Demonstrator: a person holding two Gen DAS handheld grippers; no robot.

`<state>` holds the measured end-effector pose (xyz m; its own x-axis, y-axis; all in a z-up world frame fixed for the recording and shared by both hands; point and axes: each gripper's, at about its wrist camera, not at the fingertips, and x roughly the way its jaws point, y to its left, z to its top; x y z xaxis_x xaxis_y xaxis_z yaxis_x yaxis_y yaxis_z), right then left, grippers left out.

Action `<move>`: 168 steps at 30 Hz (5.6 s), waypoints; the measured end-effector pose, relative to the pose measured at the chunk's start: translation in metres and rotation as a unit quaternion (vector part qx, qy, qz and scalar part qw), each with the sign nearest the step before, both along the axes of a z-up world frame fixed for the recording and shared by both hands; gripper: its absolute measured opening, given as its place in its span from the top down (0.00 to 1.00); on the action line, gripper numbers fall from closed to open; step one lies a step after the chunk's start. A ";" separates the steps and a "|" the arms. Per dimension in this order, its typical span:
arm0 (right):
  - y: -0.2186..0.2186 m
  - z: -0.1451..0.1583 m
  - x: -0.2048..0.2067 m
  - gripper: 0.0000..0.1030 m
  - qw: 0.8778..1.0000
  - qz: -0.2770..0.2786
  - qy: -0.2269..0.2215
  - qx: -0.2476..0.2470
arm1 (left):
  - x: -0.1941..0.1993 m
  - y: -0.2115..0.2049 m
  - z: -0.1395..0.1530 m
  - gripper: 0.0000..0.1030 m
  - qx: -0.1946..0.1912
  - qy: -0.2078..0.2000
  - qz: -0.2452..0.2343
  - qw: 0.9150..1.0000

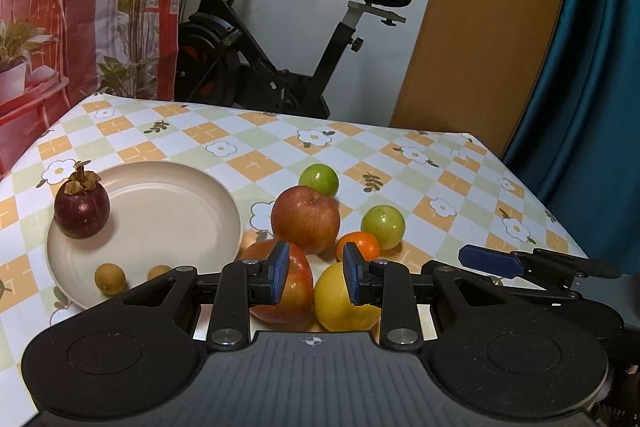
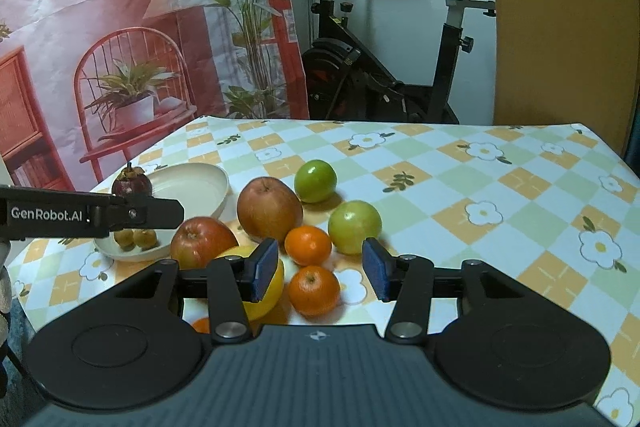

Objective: Organize fruits
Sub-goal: 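Place a second small brown fruit on the plate with the left tool, then move both tools back toward the remaining fruit cluster, then close the right tool around a tangerine in front of the lemon, then carry the tangerine with the right tool onto the plate and open it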

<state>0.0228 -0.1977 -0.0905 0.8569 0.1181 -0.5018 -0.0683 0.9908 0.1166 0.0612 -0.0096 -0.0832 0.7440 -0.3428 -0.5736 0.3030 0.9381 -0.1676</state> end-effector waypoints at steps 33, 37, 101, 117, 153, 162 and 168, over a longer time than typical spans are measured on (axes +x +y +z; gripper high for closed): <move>-0.009 -0.012 -0.026 0.44 1.000 -0.011 0.010 0.003 | -0.014 0.006 -0.007 0.70 0.001 0.014 -0.007 1.000; -0.006 -0.013 -0.029 0.44 1.000 0.002 0.014 0.006 | -0.015 0.006 -0.009 0.70 -0.003 0.022 -0.013 1.000; 0.040 -0.044 -0.040 0.63 0.985 0.147 0.084 -0.023 | -0.022 -0.028 -0.046 0.58 -0.022 0.127 -0.142 0.981; 0.055 0.013 0.006 0.63 0.986 0.163 0.041 -0.022 | 0.018 0.017 0.020 0.58 -0.054 0.061 -0.103 0.991; 0.186 -0.021 0.251 0.63 0.967 0.204 0.150 -0.028 | 0.204 0.131 -0.019 0.60 -0.021 0.151 0.015 0.988; 0.192 -0.026 0.256 0.60 0.964 0.199 0.169 -0.046 | 0.195 0.131 -0.013 0.60 -0.014 0.128 0.036 0.991; 0.178 -0.009 0.244 0.58 0.967 0.197 0.150 -0.056 | 0.177 0.122 0.002 0.59 -0.009 0.105 0.041 0.994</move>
